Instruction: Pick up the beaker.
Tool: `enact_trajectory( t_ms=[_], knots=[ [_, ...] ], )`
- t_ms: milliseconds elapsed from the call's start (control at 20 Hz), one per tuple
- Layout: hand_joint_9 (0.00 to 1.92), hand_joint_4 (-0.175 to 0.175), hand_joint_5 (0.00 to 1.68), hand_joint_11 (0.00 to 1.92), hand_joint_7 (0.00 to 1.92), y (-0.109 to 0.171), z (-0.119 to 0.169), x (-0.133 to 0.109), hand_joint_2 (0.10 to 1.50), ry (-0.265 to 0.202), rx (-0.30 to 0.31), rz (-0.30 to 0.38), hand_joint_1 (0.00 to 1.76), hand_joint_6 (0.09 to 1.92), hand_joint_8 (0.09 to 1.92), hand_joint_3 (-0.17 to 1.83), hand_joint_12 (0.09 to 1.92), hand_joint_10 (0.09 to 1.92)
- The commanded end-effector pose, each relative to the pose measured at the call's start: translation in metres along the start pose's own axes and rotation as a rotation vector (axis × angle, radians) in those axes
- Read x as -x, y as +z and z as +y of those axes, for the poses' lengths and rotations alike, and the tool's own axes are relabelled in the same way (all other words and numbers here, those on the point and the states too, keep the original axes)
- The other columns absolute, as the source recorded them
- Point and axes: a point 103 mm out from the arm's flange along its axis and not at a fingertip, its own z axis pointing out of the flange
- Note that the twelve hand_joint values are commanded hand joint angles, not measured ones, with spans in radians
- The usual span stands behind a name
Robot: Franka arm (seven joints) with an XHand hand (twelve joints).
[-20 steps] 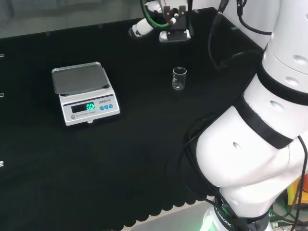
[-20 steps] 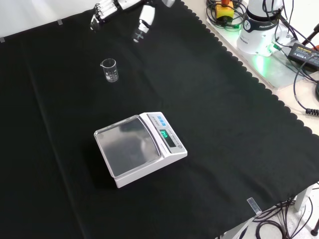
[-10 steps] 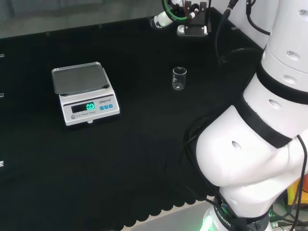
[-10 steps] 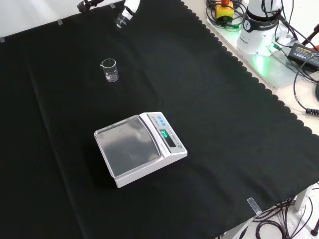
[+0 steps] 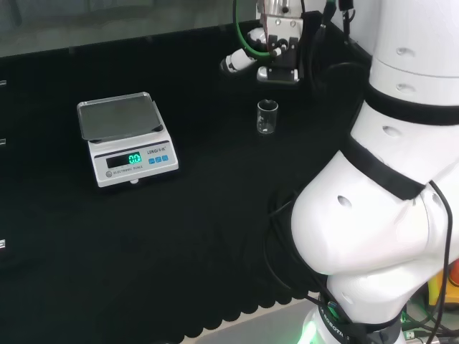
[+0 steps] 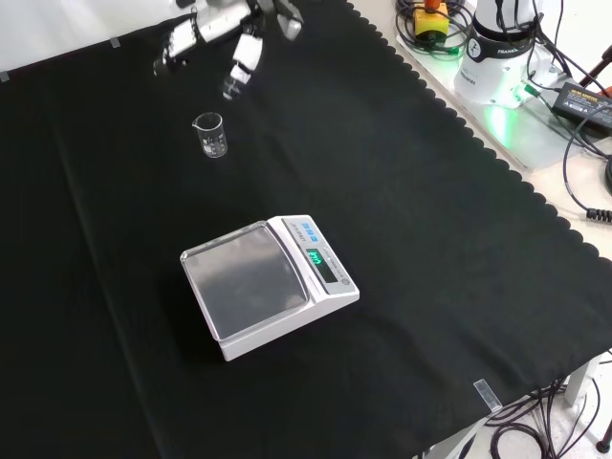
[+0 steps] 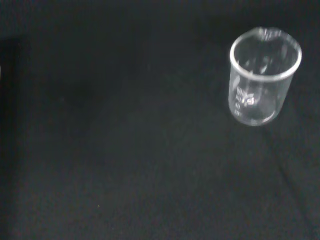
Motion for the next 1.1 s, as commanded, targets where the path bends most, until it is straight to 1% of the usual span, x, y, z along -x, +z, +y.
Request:
enact_trajectory(
  t_ms=[50, 200, 400, 550, 950, 1100],
  knots=[
    [0.00, -0.041, 0.07, 0.00, 0.00, 0.015, 0.032, 0.017, 0.93, 0.022, -0.016, 0.077, 0.39, 0.09, 0.55, 0.23, 1.44, 0.59],
    [0.00, -0.041, 0.08, 0.00, 0.00, 0.023, 0.039, 0.026, 0.93, 0.038, -0.029, 0.096, 0.39, 0.09, 0.57, 0.23, 1.44, 0.60],
    [0.00, -0.042, 0.08, 0.00, 0.00, 0.040, 0.049, 0.023, 0.93, 0.057, -0.061, 0.113, 0.39, 0.09, 0.58, 0.22, 1.44, 0.61],
    [0.00, -0.043, 0.08, 0.00, 0.00, 0.053, 0.054, 0.028, 0.93, 0.069, -0.085, 0.125, 0.39, 0.09, 0.58, 0.22, 1.44, 0.61],
    [0.00, -0.043, 0.08, 0.00, 0.00, 0.076, 0.059, 0.045, 0.94, 0.107, -0.135, 0.146, 0.39, 0.09, 0.59, 0.22, 1.44, 0.61],
    [0.00, -0.044, 0.09, 0.00, 0.00, 0.085, 0.059, 0.047, 0.94, 0.122, -0.158, 0.152, 0.39, 0.09, 0.59, 0.22, 1.43, 0.61]
  ],
)
